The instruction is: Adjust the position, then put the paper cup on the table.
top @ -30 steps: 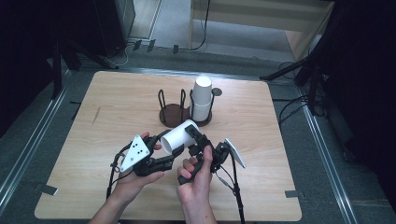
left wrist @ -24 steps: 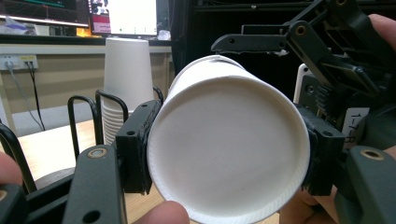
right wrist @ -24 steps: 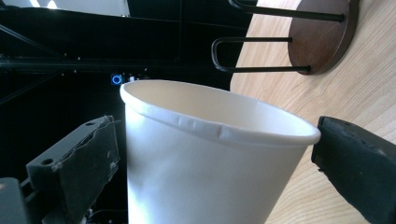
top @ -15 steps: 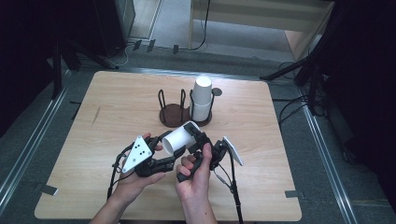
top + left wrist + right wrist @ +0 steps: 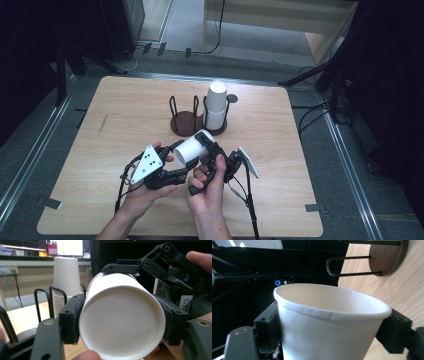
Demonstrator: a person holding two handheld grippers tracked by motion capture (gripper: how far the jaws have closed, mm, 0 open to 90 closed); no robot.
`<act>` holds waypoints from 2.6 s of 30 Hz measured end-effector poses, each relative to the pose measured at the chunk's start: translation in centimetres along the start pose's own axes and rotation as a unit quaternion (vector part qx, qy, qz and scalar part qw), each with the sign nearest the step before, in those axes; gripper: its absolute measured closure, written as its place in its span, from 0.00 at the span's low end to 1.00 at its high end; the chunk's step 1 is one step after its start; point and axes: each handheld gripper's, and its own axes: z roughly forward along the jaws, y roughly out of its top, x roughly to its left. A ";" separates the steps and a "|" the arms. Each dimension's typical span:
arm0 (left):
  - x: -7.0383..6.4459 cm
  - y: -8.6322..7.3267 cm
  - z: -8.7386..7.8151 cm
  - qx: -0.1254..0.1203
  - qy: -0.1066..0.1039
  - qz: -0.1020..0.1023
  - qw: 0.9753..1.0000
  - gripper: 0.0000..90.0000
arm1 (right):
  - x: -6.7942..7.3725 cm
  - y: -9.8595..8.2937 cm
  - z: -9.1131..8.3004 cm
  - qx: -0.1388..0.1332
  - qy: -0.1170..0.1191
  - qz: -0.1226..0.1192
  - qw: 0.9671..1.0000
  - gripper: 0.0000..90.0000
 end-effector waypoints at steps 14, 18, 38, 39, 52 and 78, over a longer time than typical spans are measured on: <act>1.2 1.3 -0.8 0.022 0.004 -0.061 0.998 0.06 | 0.4 0.5 -0.6 -0.039 0.027 -0.056 0.997 0.34; 1.3 1.4 -0.9 0.022 -0.001 -0.060 0.998 0.06 | 0.5 0.8 -0.7 -0.062 0.015 -0.102 0.993 0.35; 2.6 1.5 -1.5 0.029 0.011 -0.073 0.997 0.06 | 2.6 1.5 -1.3 -0.137 -0.046 -0.367 0.919 0.34; 2.7 1.5 -1.5 0.030 0.012 -0.073 0.997 0.06 | 2.7 1.6 -1.4 -0.138 -0.046 -0.372 0.917 0.34; 3.3 1.3 -1.9 0.036 0.023 -0.077 0.996 0.06 | 3.1 2.5 -1.8 -0.142 -0.088 -0.458 0.873 0.33; 5.0 0.5 -3.4 0.028 0.065 -0.077 0.995 0.06 | 2.9 4.2 -1.8 -0.183 -0.108 -0.580 0.786 0.33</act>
